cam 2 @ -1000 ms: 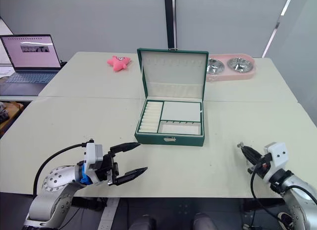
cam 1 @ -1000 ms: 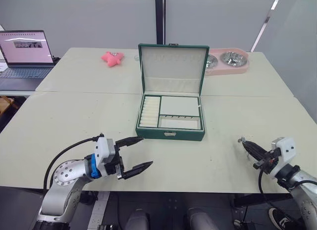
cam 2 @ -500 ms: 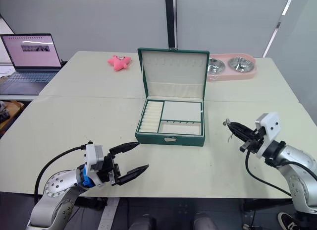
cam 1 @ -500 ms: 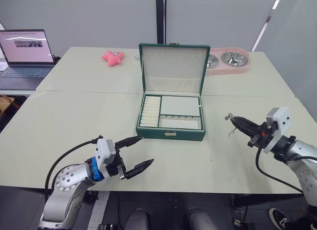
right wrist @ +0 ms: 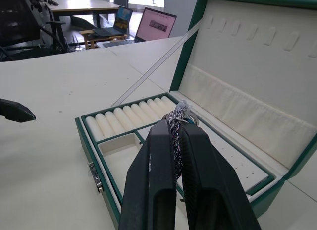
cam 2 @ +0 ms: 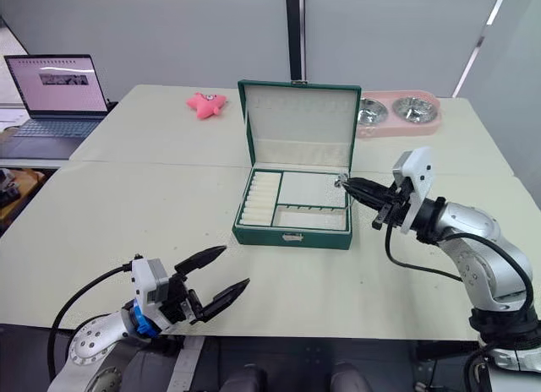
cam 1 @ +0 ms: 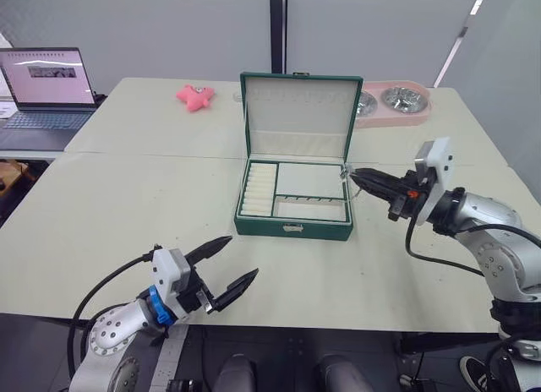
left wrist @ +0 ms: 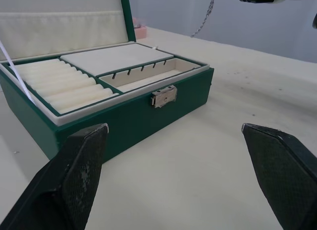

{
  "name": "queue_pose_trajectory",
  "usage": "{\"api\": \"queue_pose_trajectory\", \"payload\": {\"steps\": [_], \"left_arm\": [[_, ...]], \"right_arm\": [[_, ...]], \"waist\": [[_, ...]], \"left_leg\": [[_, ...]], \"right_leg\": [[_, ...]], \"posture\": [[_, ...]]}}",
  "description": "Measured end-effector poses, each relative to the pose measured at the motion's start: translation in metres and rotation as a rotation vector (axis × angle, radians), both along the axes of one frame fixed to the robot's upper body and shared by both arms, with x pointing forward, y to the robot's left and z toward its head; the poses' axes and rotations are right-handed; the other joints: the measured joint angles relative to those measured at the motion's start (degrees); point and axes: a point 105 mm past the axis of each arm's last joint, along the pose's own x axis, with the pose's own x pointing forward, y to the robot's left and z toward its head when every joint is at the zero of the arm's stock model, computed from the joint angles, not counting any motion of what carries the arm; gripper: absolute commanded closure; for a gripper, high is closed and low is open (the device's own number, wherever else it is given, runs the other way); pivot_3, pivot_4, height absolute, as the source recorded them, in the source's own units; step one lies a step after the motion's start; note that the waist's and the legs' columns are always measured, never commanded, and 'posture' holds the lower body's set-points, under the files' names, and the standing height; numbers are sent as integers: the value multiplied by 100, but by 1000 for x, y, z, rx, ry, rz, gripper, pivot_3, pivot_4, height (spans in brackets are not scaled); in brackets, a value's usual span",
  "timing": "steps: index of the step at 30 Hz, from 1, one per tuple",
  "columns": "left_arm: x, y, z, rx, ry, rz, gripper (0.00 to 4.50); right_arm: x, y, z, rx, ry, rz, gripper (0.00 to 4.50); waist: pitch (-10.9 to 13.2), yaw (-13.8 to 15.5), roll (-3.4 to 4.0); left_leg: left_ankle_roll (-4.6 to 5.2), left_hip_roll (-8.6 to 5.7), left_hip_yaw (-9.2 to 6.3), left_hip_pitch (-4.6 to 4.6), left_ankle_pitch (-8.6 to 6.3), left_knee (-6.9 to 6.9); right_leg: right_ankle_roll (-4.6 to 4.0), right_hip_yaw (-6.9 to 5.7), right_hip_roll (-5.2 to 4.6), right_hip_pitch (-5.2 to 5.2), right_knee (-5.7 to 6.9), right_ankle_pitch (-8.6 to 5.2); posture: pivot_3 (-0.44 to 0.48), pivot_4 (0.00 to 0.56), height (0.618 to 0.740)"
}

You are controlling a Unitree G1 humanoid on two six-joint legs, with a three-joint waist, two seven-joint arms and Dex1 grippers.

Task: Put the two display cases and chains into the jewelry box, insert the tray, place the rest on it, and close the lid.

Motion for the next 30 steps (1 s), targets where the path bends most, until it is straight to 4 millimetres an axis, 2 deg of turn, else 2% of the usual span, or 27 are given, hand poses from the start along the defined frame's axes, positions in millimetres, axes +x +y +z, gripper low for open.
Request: {"api": "queue_pose_trajectory", "payload": {"steps": [9,16,30], "left_arm": [[3,4,4,-23,-12,70,0],[2,8,1,-40,3,125,0],[-2,12,4,-49,-5,168,0]], "right_arm": [[10,15,6,-9,-7,61,4476],[9,34,4,-23,7,148,4476],[26,57,-29,-55,72,183,4476]], "waist": [[2,-3,2],[2,-12,2],[3,-21,3]], "left_leg": [[0,1,4,-1,0,-1],[0,2,4,-2,0,-1],[0,2,5,-3,0,-1]], "right_leg": [[0,3,1,-8,4,0],[0,3,1,-11,6,0],[0,3,1,-13,6,0]], "posture": [[0,150,740],[0,150,740],[0,150,740]]}}
